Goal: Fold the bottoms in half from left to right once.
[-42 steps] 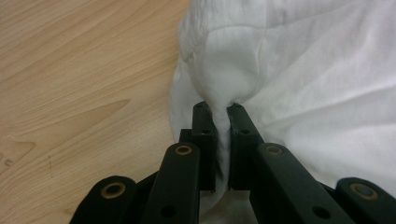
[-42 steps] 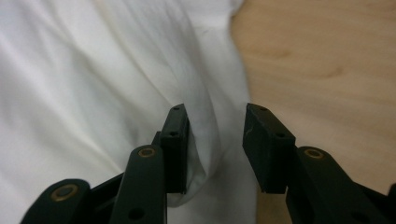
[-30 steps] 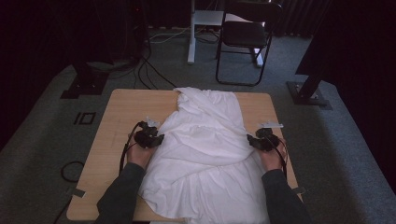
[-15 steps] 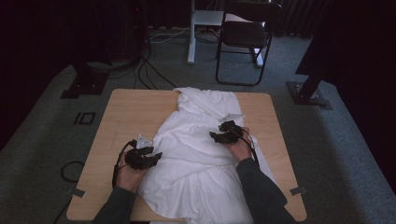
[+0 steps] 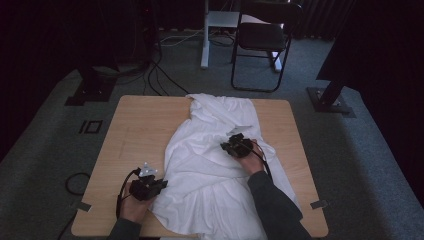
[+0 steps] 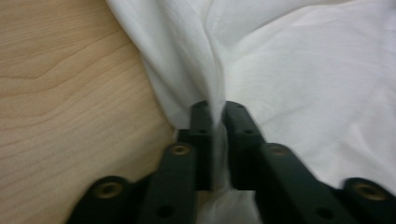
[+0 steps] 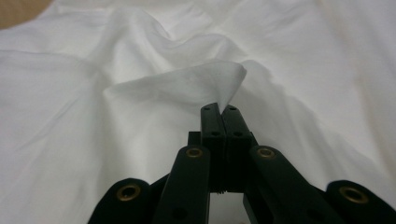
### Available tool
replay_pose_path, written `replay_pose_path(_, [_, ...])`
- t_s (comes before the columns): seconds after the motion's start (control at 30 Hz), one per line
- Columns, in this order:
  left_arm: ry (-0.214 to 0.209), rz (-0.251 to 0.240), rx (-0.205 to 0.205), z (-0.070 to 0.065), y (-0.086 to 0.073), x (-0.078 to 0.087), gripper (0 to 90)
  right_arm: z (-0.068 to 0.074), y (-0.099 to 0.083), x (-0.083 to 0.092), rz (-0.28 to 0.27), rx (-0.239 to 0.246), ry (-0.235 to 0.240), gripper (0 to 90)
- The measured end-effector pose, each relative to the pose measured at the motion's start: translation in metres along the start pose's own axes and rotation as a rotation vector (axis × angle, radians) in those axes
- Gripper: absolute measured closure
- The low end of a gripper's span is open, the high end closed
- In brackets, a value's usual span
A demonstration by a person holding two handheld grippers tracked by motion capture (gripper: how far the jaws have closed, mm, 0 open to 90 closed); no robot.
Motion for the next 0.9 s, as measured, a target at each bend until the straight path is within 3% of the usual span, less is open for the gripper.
replay_pose_path(0.03, [0.0,0.0,0.0,0.0,0.0,0.0,86.8,0.0,0.0,0.0,0.0,0.0,0.0,89.4])
replay_pose_path(0.07, [-0.017,-0.022,-0.012,-0.004,0.001,0.008,87.0,0.001,-0.003,0.028,-0.037,0.015,-0.006,89.3])
replay_pose_path(0.13, [-0.035,-0.037,-0.012,-0.006,0.001,0.011,87.1,0.0,-0.01,0.058,-0.059,0.032,-0.023,89.3])
replay_pose_path(0.17, [-0.063,-0.047,-0.007,-0.01,0.001,0.018,87.1,-0.001,-0.015,0.073,-0.073,0.036,-0.033,89.3])
replay_pose_path(0.3, [-0.108,-0.079,-0.014,-0.022,0.0,0.031,87.0,-0.005,-0.041,0.13,-0.133,-0.012,-0.053,89.3])
replay_pose_path(0.33, [-0.108,-0.079,-0.014,-0.022,0.0,0.031,87.0,-0.005,-0.041,0.13,-0.133,-0.012,-0.053,89.3])
replay_pose_path(0.37, [-0.115,-0.084,-0.021,-0.025,-0.001,0.035,86.6,-0.007,-0.057,0.157,-0.164,-0.033,-0.065,89.3])
replay_pose_path(0.47, [-0.183,-0.089,-0.026,-0.038,-0.005,0.041,81.2,-0.007,-0.082,0.19,-0.199,-0.078,-0.082,89.2])
replay_pose_path(0.63, [-0.211,-0.076,-0.019,-0.046,-0.012,0.044,73.4,-0.001,-0.123,0.235,-0.229,-0.157,-0.139,89.2])
replay_pose_path(0.67, [-0.211,-0.076,-0.019,-0.046,-0.012,0.044,73.4,-0.001,-0.123,0.235,-0.229,-0.157,-0.139,89.2])
replay_pose_path(0.73, [-0.218,-0.056,-0.021,-0.049,-0.017,0.041,72.4,0.003,-0.148,0.257,-0.23,-0.195,-0.144,89.2])
replay_pose_path(0.83, [-0.218,-0.042,-0.026,-0.05,-0.02,0.039,71.0,0.006,-0.164,0.265,-0.205,-0.2,-0.146,89.1])
replay_pose_path(0.9, [-0.217,-0.038,-0.023,-0.052,-0.022,0.037,65.7,0.01,-0.185,0.267,-0.132,-0.204,-0.122,86.8])
Point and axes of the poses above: each handheld gripper's, and its own axes: x roughly backward along the jaws, y roughly out of its top, z roughly to its left, the point moved 5 cm from there along -x, roughly forward along the jaws, and after that the axes turned 9 degrees about -z, right-handed, at the moved point
